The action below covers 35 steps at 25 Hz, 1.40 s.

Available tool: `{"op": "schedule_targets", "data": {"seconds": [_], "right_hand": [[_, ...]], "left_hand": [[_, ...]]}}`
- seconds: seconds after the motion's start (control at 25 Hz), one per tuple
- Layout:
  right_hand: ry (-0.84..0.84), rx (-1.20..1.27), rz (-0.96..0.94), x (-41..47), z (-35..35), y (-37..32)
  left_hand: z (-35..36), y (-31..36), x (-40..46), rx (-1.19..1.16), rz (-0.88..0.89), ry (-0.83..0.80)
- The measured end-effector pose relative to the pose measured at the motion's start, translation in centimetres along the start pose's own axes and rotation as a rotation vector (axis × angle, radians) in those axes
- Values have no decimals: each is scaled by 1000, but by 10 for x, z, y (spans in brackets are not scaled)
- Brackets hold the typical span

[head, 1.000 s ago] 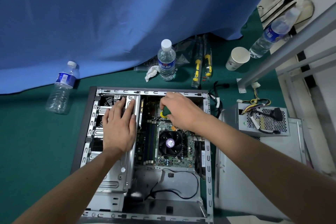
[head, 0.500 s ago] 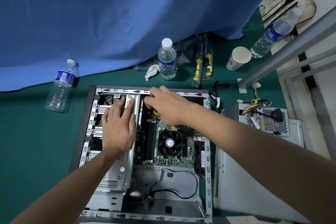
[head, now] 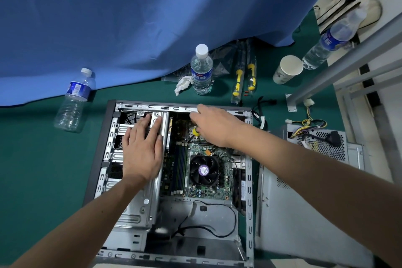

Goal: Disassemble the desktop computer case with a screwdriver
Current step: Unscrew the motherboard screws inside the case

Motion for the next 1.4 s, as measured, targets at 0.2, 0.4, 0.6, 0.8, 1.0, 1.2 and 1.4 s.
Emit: {"op": "schedule_targets", "data": {"seconds": [0.2, 0.4, 0.6, 0.8, 1.0, 1.2, 1.4], "right_hand": [[52, 70, 4, -21, 14, 19], [72, 168, 64, -32, 22, 29], [70, 249, 106, -40, 22, 32], [137, 442, 274, -63, 14, 49], [304, 751, 517, -111, 19, 56], [395, 1126, 676, -160, 38, 44], [463, 1370, 753, -194, 55, 29]], "left_hand": [[1, 0, 0, 13, -6, -13], [0, 0, 0, 11, -5, -14], [1, 0, 0, 8, -14, -30], [1, -1, 0, -7, -2, -18], [2, 0, 1, -35, 8, -14], [-10, 0, 3, -292, -59, -58], [-23, 50, -22, -541, 172, -264]]}}
Point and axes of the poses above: each hand's wrist, its own x-axis towards the middle knuckle, its own z-axis out of the palm, y = z × x, the point moved 7 cm from there along x, towards the middle knuckle, and after that the axes turned 3 degrees about z, right-handed, at the moved point
